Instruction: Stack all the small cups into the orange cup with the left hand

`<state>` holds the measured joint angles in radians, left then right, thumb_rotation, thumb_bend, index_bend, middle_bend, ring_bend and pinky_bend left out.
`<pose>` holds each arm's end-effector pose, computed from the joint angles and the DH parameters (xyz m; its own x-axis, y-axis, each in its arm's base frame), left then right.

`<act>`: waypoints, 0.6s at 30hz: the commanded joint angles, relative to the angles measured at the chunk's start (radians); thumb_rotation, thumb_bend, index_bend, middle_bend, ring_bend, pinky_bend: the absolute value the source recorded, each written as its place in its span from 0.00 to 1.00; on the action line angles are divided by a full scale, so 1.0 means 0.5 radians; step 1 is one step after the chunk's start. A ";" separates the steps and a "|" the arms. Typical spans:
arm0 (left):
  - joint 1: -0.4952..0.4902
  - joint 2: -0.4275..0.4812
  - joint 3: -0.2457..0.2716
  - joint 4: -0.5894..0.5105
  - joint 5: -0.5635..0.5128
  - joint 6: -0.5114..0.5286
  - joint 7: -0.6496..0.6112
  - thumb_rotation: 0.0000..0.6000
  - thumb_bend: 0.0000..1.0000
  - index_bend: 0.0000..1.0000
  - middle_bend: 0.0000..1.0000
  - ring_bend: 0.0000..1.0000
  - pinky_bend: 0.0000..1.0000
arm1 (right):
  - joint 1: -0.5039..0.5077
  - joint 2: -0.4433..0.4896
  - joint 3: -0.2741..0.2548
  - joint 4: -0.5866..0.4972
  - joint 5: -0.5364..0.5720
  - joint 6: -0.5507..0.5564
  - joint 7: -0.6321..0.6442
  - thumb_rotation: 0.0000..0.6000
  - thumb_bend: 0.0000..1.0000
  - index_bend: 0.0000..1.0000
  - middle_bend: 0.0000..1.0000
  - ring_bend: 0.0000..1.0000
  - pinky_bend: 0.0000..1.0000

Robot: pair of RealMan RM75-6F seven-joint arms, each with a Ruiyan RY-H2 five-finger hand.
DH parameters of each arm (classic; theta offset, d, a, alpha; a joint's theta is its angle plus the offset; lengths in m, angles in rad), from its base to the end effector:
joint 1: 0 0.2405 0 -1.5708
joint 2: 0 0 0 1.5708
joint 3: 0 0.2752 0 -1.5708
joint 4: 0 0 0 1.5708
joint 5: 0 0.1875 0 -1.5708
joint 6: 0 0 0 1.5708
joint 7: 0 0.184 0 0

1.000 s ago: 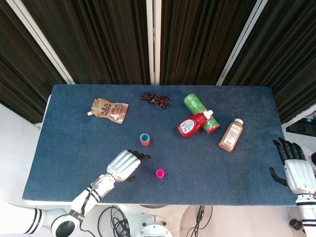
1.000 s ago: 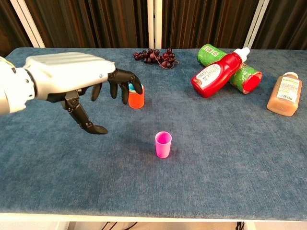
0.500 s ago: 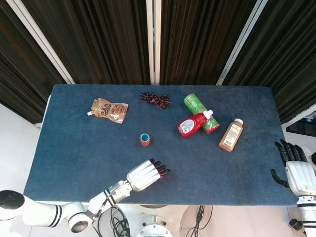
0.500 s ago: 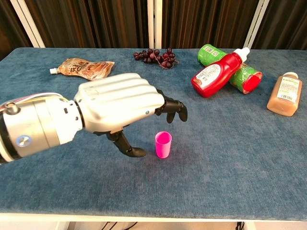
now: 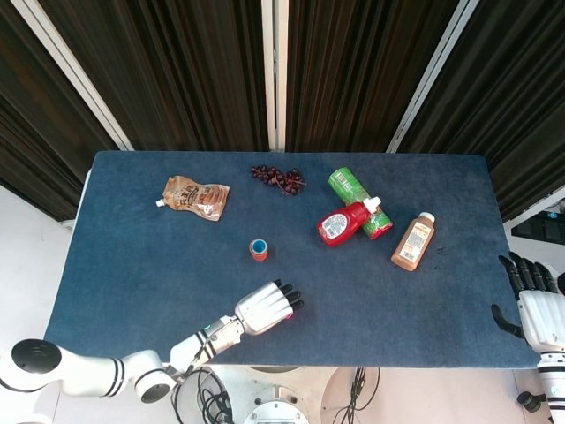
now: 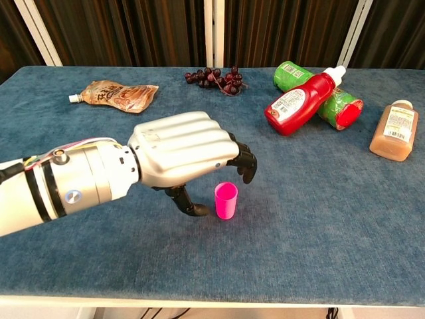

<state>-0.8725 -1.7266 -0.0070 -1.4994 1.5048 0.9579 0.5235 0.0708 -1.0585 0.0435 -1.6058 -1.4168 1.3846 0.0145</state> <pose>-0.0488 0.2949 -0.0943 0.6621 0.0283 0.7488 0.4146 -0.8463 -0.3346 -0.3482 -0.2133 0.1983 0.4256 -0.1080 0.8985 -0.8958 0.0906 0.4352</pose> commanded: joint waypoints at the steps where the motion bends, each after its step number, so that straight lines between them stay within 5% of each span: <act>1: -0.001 -0.019 0.008 0.037 0.018 -0.012 -0.008 1.00 0.19 0.36 0.32 0.35 0.52 | -0.004 0.000 0.000 0.003 0.004 0.002 0.004 1.00 0.32 0.00 0.00 0.00 0.00; 18: -0.008 -0.061 0.002 0.154 0.048 -0.082 -0.097 1.00 0.26 0.41 0.39 0.42 0.57 | -0.005 -0.008 0.005 0.009 0.016 -0.012 0.002 1.00 0.32 0.00 0.00 0.00 0.00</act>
<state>-0.8764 -1.7573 -0.0056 -1.4227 1.5284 0.9174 0.4754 0.0679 -1.0624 0.0457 -1.6017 -1.4090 1.3792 0.0154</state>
